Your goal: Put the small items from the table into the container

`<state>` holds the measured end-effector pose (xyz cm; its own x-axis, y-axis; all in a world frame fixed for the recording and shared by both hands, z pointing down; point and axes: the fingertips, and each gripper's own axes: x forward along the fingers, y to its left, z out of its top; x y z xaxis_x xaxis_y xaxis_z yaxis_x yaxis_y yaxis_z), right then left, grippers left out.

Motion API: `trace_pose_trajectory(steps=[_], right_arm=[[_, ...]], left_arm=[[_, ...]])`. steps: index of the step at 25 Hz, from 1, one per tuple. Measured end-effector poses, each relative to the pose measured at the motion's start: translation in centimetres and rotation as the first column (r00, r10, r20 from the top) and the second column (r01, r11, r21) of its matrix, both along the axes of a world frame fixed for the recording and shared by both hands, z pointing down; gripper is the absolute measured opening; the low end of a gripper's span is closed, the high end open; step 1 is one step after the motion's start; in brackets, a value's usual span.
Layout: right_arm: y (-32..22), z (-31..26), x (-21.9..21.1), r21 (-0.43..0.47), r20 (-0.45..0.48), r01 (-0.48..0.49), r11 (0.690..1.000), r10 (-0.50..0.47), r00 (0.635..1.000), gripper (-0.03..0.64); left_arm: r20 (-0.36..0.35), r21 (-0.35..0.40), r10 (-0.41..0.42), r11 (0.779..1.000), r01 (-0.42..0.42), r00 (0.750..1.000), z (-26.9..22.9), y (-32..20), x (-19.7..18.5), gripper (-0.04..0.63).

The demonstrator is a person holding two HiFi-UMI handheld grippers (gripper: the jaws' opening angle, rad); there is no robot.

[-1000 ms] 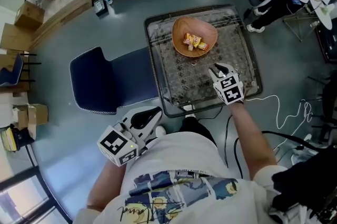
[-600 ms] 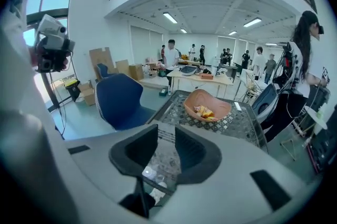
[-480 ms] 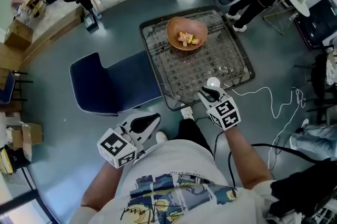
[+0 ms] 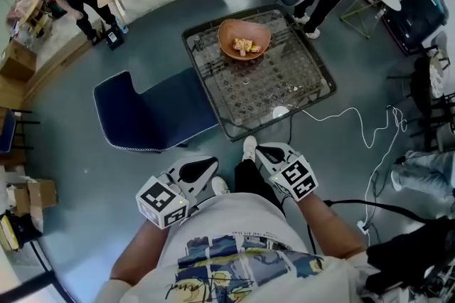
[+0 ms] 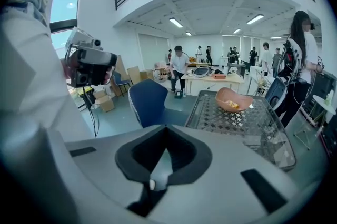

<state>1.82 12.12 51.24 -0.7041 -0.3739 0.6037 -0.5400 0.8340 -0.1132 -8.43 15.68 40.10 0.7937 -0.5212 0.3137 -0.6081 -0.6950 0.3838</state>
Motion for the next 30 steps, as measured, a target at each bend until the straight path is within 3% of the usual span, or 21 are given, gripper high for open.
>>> trace_pose_trajectory(steps=[7, 20, 30], right_arm=[[4.2, 0.0, -2.5, -0.009, 0.025, 0.05, 0.999, -0.05, 0.998, 0.008], [4.4, -0.8, -5.9, 0.009, 0.033, 0.128, 0.992, -0.128, 0.991, 0.008], [4.5, -1.1, -5.5, 0.005, 0.026, 0.132, 0.991, -0.132, 0.991, 0.008]], left_arm=[[-0.011, 0.024, 0.012, 1.0, -0.011, 1.0, 0.2, 1.8, -0.1, 0.009], [-0.012, 0.015, -0.044, 0.999, 0.044, 0.999, 0.9, 3.0, -2.6, 0.009], [-0.027, 0.011, -0.036, 0.999, 0.036, 0.999, 0.9, 3.1, -1.9, 0.009]])
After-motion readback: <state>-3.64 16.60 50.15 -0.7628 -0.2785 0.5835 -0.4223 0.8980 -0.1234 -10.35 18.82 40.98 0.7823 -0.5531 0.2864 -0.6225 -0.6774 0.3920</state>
